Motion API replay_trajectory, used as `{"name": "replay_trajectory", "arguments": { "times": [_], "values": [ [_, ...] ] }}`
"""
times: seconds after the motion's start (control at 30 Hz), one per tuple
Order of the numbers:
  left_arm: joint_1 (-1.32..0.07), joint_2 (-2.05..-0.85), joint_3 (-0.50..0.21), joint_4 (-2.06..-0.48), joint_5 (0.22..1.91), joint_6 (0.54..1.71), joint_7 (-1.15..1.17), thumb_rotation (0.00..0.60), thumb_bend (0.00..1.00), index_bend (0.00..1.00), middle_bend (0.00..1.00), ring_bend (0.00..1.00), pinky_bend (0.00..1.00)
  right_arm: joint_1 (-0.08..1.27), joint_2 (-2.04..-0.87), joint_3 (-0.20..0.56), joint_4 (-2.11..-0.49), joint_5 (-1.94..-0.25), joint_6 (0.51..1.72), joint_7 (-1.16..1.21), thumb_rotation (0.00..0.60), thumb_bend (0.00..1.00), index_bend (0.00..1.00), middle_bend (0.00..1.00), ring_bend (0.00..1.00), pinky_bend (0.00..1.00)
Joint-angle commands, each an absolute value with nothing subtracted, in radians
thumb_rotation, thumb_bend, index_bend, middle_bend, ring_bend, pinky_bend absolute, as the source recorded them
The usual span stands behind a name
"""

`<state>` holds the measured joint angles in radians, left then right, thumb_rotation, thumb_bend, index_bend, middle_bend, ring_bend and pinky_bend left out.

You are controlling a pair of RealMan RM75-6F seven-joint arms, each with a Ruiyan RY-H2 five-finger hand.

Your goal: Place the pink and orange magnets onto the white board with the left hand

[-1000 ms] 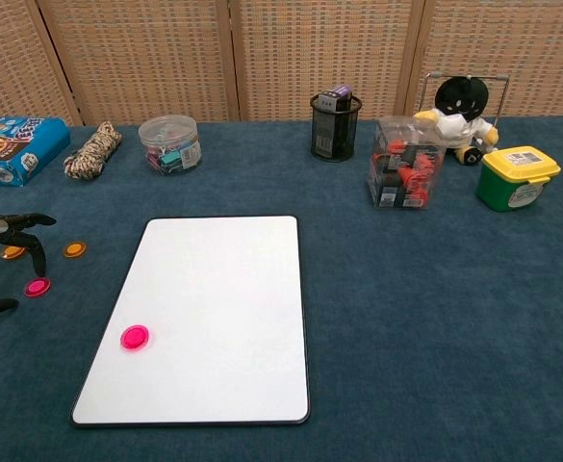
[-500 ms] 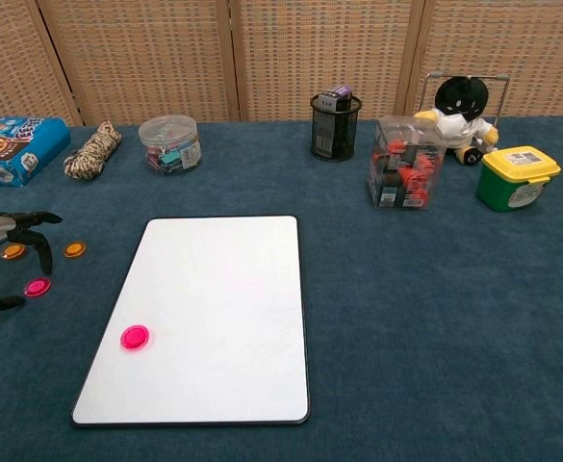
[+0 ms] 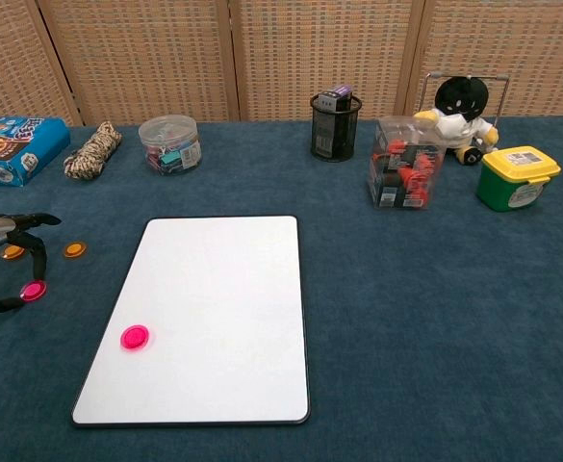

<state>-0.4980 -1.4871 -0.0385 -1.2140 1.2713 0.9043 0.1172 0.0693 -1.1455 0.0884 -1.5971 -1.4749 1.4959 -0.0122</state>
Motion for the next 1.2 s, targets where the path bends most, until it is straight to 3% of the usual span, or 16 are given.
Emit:
{"name": "replay_trajectory", "arguments": {
  "times": [0.03, 0.27, 0.5, 0.67, 1.2],
  "values": [
    [-0.498, -1.487, -0.038, -1.215, 1.271, 0.904, 0.118, 0.6, 0.36, 0.52, 0.0, 0.0, 0.0, 0.069, -1.146, 0.088, -1.597, -1.475, 1.496, -0.012, 0.6, 0.0, 0.0, 0.0, 0.0, 0.0],
    [-0.495, -1.451, -0.047, -1.281, 1.306, 0.952, 0.097, 0.6, 0.36, 0.52, 0.0, 0.0, 0.0, 0.069, -1.145, 0.088, -1.599, -1.475, 1.496, -0.01, 0.6, 0.0, 0.0, 0.0, 0.0, 0.0],
    [-0.51, -1.37, -0.064, -1.501, 1.378, 1.019, 0.119, 0.6, 0.35, 0.52, 0.0, 0.0, 0.0, 0.069, -1.145, 0.088, -1.597, -1.477, 1.496, -0.009, 0.6, 0.0, 0.0, 0.0, 0.0, 0.0],
    [-0.543, -1.38, -0.066, -1.624, 1.391, 1.006, 0.219, 0.6, 0.35, 0.52, 0.0, 0.0, 0.0, 0.069, -1.145, 0.087, -1.596, -1.477, 1.496, -0.009, 0.6, 0.0, 0.0, 0.0, 0.0, 0.0],
    [-0.615, -1.502, -0.082, -1.65, 1.251, 0.938, 0.379, 0.6, 0.33, 0.52, 0.0, 0.0, 0.0, 0.072, -1.14, 0.088, -1.595, -1.471, 1.487, 0.006, 0.6, 0.0, 0.0, 0.0, 0.0, 0.0]
  ]
}}
